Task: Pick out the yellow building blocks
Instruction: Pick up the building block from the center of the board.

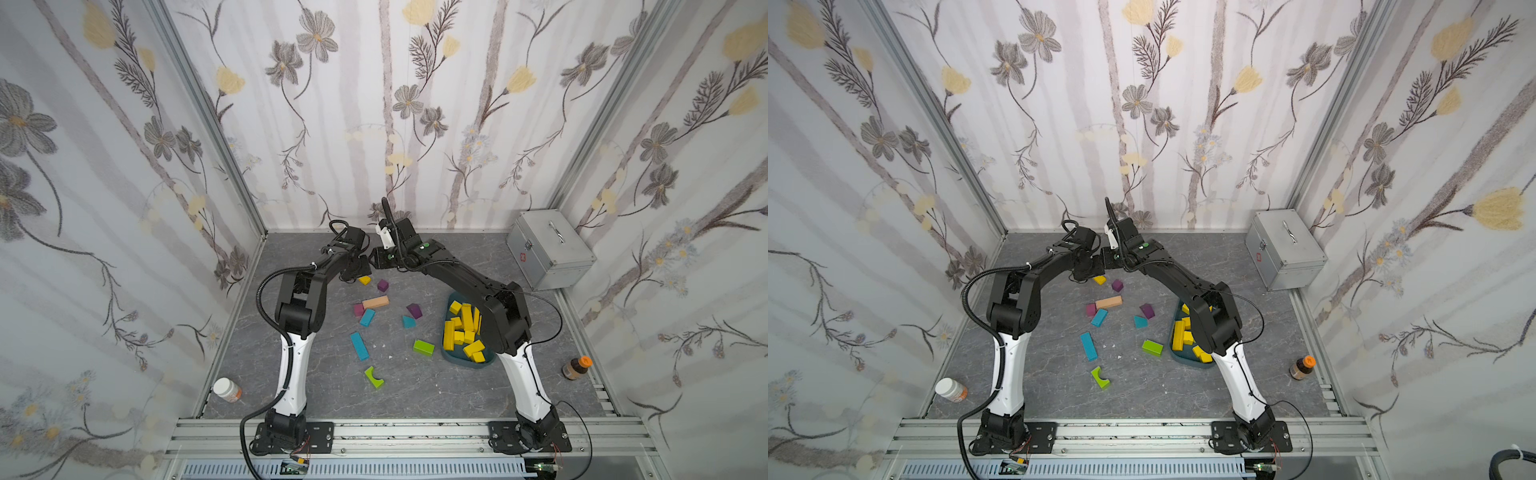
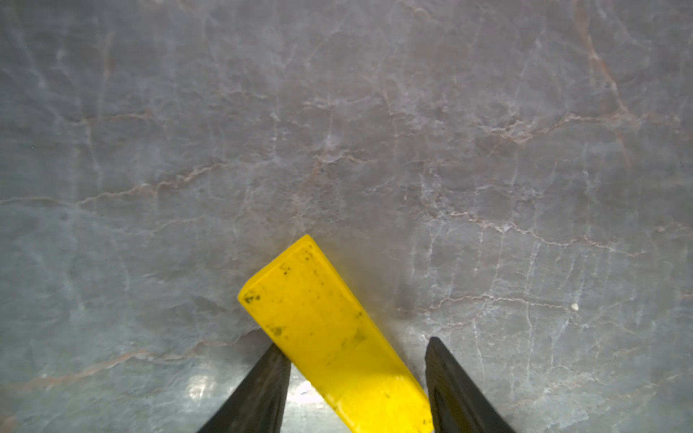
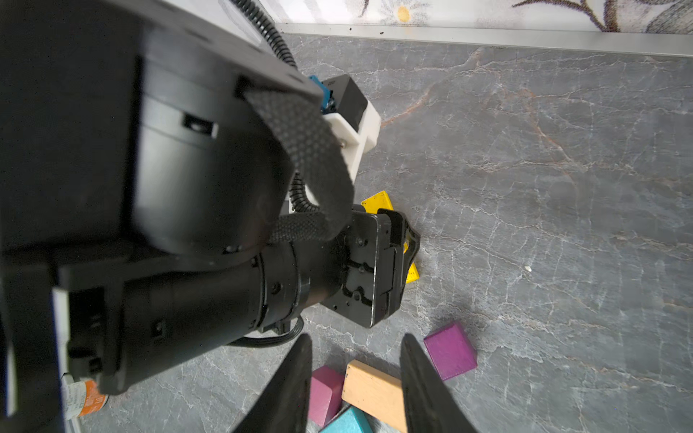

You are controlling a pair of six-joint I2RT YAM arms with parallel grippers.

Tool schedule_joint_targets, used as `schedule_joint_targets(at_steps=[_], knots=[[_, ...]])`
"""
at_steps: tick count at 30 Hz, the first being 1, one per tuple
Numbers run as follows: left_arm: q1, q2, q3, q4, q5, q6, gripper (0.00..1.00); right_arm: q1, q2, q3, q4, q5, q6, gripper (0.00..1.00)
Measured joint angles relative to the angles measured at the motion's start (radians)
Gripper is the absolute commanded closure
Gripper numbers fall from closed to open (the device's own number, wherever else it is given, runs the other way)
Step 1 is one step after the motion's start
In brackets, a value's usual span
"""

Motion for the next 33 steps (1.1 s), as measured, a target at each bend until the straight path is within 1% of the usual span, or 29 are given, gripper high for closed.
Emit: schedule_joint_targets(at_steps=[3,14,16,17,19,20,21,23,29,33], knots=[[-0.008,0.015,0.026,-0.025,-0.007,0.040,0.51,-0.003,-0.011,-0.022,0.001,0.001,0.000,0.60],[-0.013,0.015,0.026,-0.060,-0.031,0.118,0.69,-0.041,-0.095,-0.132,0.019,0.002,-0.004,0.60],[-0.015,0.013,0.025,-0.062,-0.035,0.123,0.69,-0.047,-0.101,-0.144,0.021,0.006,-0.008,0.60],[-0.015,0.012,0.024,-0.064,-0.038,0.124,0.67,-0.050,-0.106,-0.152,0.022,0.007,-0.008,0.60],[-0.016,0.010,0.022,-0.072,-0.040,0.141,0.56,-0.054,-0.117,-0.164,0.024,0.008,-0.011,0.60],[-0.017,0.010,0.022,-0.078,-0.043,0.145,0.56,-0.056,-0.122,-0.170,0.024,0.008,-0.011,0.60],[-0.018,0.010,0.022,-0.080,-0.046,0.145,0.57,-0.059,-0.128,-0.175,0.029,0.008,-0.011,0.60],[-0.019,0.010,0.023,-0.087,-0.055,0.148,0.65,-0.061,-0.138,-0.185,0.041,0.010,-0.011,0.60],[-0.019,-0.003,0.005,-0.087,-0.055,0.153,0.82,-0.063,-0.178,-0.233,0.053,0.027,-0.010,0.60],[-0.021,-0.030,-0.029,-0.089,-0.037,0.151,0.84,-0.063,-0.214,-0.273,0.064,0.028,-0.010,0.60]])
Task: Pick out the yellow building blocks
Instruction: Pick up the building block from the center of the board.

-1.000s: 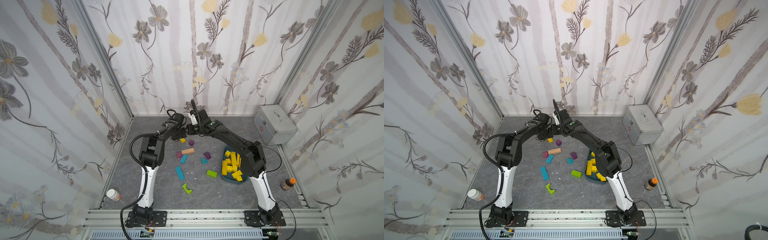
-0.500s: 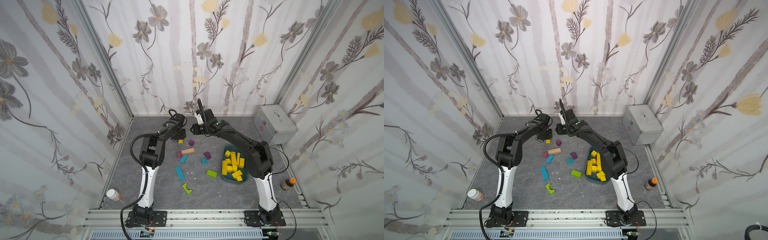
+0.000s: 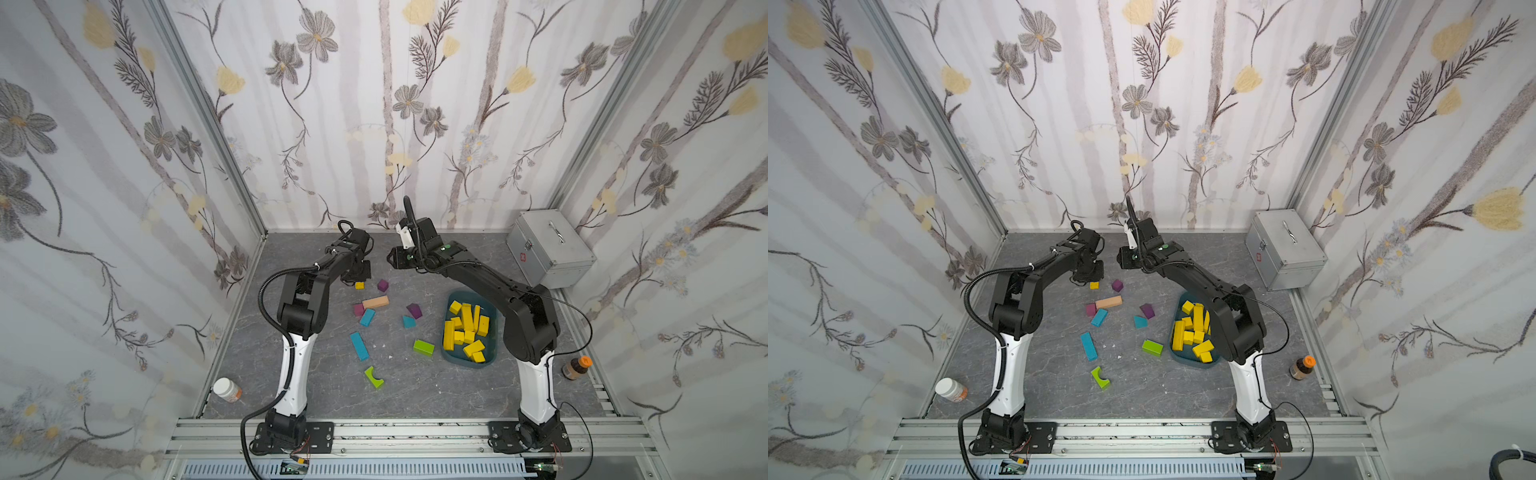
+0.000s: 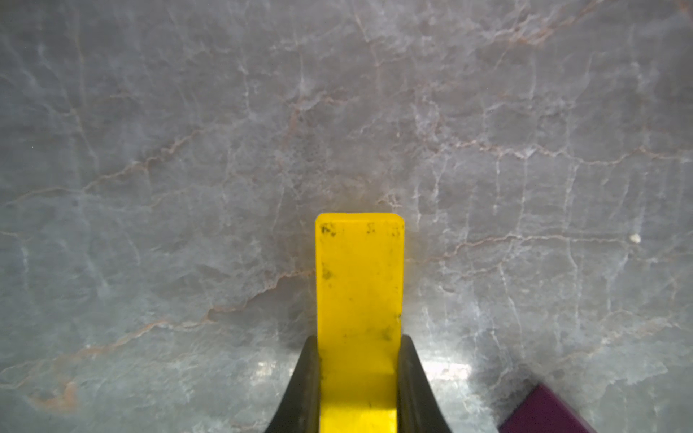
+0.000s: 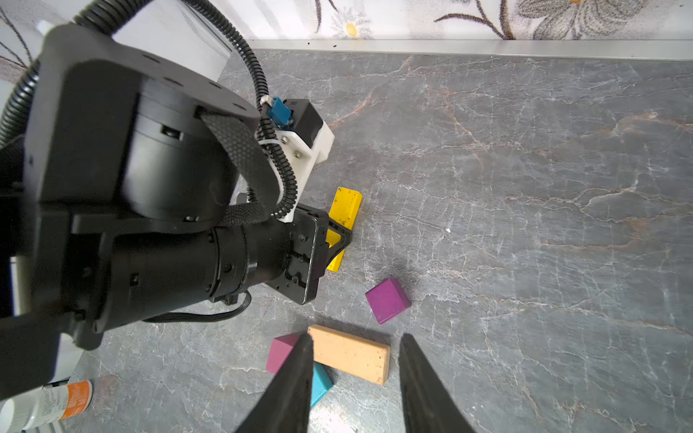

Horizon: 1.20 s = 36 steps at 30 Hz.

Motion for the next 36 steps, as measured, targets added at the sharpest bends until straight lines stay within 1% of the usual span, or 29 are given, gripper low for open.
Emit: schedule_joint_targets(at_steps=[13,19,27,36], knots=[[-0.060,-0.155,-0.099,0.018,0.034,-0.007,0.85,0.002,-0.134,-0.202,0.076,0.026,0.037,0.60],[-0.117,-0.208,-0.140,0.024,0.047,-0.011,0.84,0.003,-0.197,-0.295,0.113,0.032,0.056,0.60],[-0.191,-0.269,-0.184,0.028,0.069,-0.034,0.84,0.003,-0.312,-0.472,0.159,0.033,0.097,0.60],[-0.298,-0.312,-0.182,0.035,0.082,-0.060,0.84,-0.014,-0.480,-0.693,0.203,0.058,0.134,0.60]])
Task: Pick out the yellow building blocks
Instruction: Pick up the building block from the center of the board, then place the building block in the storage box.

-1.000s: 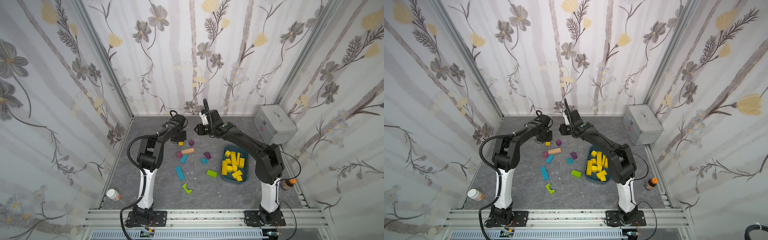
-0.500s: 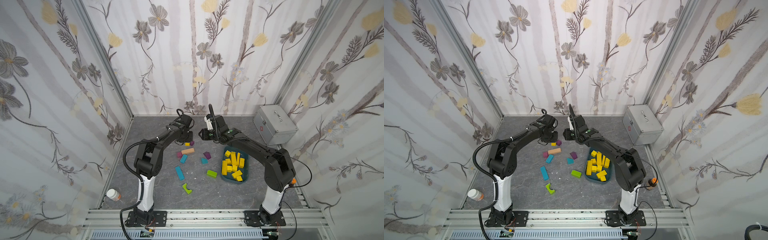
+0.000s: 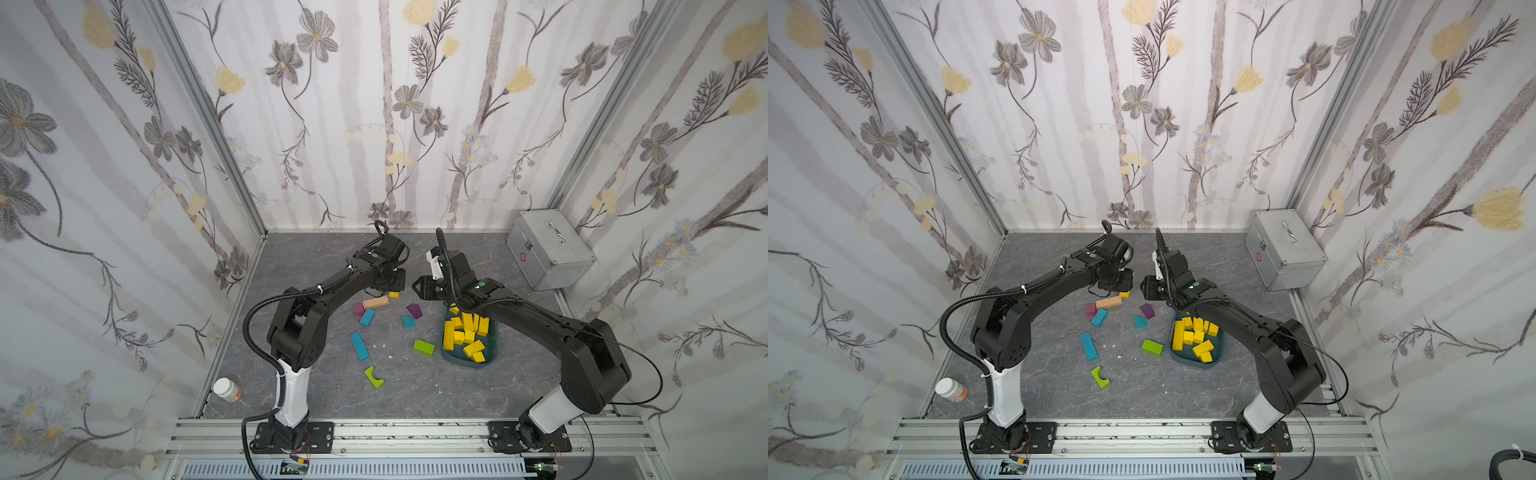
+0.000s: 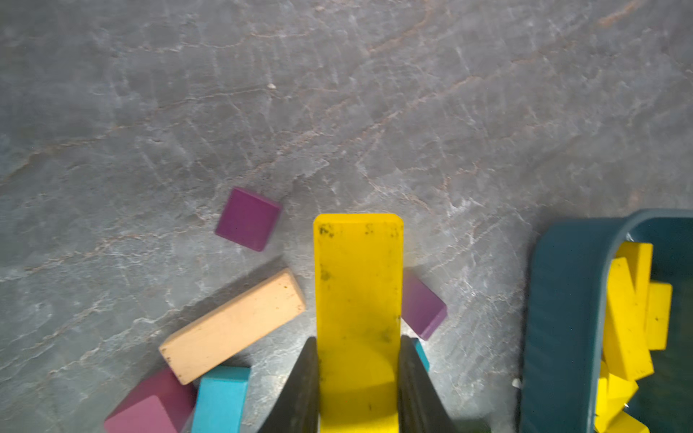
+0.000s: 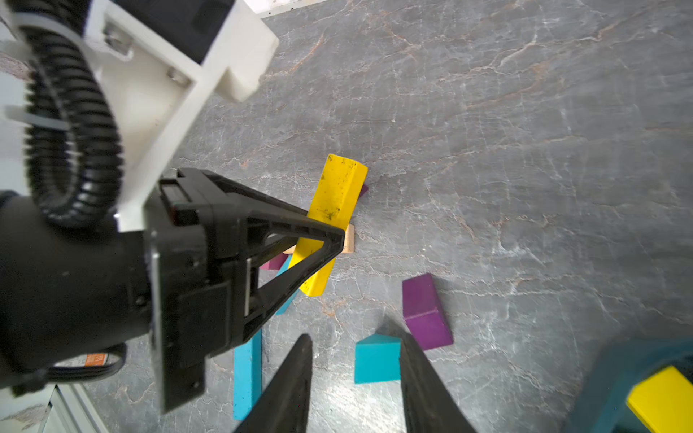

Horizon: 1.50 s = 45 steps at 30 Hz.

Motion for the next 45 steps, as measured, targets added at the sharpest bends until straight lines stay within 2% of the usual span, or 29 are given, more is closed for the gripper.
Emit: schedule_joint_targets(at_steps=[13,20,36,45], knots=[[-0.188,-0.040,-0.009,0.041,0.008,-0.029,0.83,-0.068,-0.359,-0.332,-0.019,0.100,0.043,0.58],[-0.284,0.020,0.015,0.089,0.030,-0.044,0.82,-0.108,-0.525,-0.500,-0.061,0.167,0.098,0.58],[-0.465,0.194,0.159,0.130,0.105,-0.055,0.80,-0.137,-0.842,-0.612,-0.177,0.344,0.198,0.58],[-0.492,0.260,0.191,0.132,0.124,-0.076,0.77,-0.139,-0.934,-0.663,-0.171,0.401,0.216,0.56]])
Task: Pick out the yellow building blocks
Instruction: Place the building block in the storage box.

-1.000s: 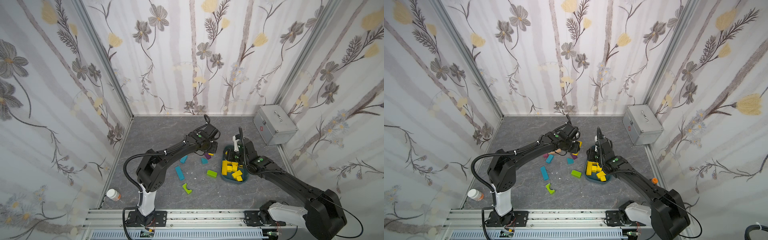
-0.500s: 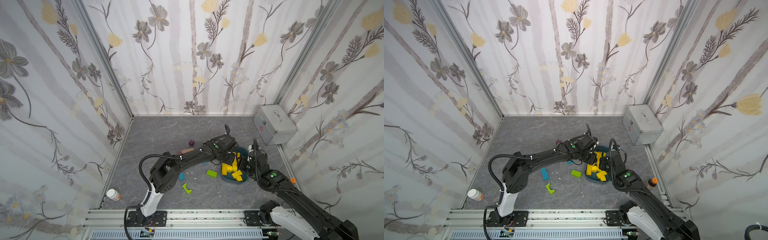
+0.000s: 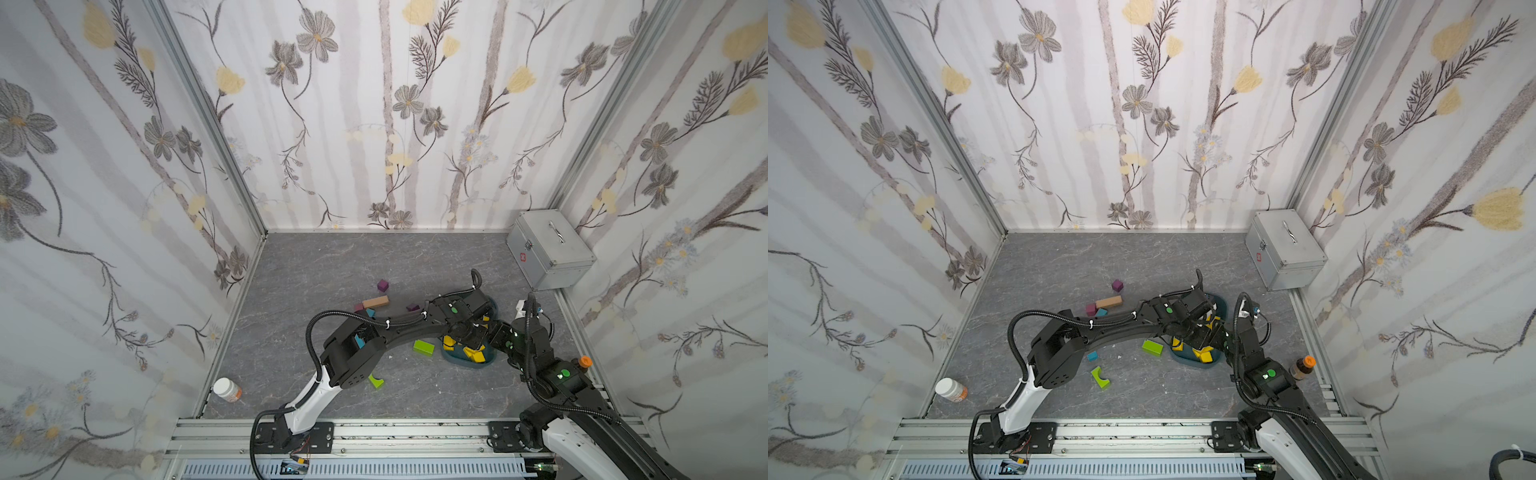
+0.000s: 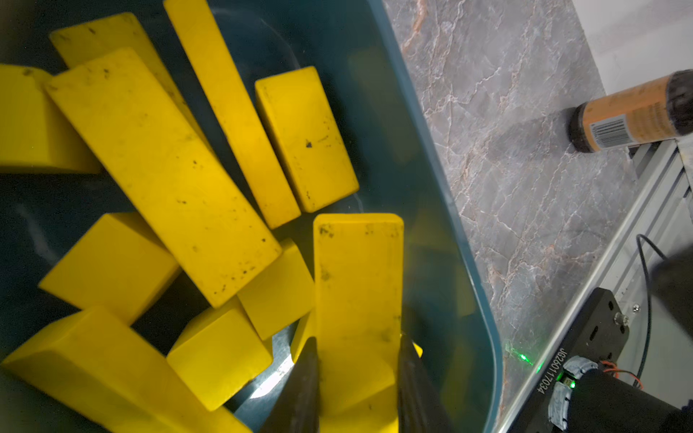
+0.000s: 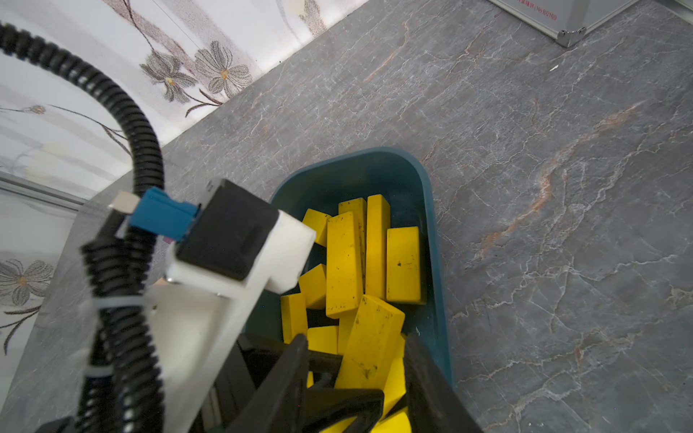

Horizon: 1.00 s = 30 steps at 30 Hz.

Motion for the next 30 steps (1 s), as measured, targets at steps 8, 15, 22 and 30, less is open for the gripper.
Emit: schedule_joint_targets(at_steps=[8,15,22,30], knots=[[-0.001,0.012,0.004,0.004,0.003,-0.006,0.73,0.000,0.053,-0.018,-0.012,0.015,0.019,0.57],[-0.001,0.013,0.004,0.006,0.003,-0.006,0.49,-0.002,0.014,-0.034,-0.055,-0.019,0.047,0.56],[-0.001,0.022,0.006,0.006,-0.004,-0.010,0.43,-0.004,-0.008,-0.034,-0.124,-0.055,0.068,0.55],[0.000,0.012,0.006,0.006,0.003,-0.014,0.37,-0.006,-0.025,-0.031,-0.140,-0.048,0.068,0.55]])
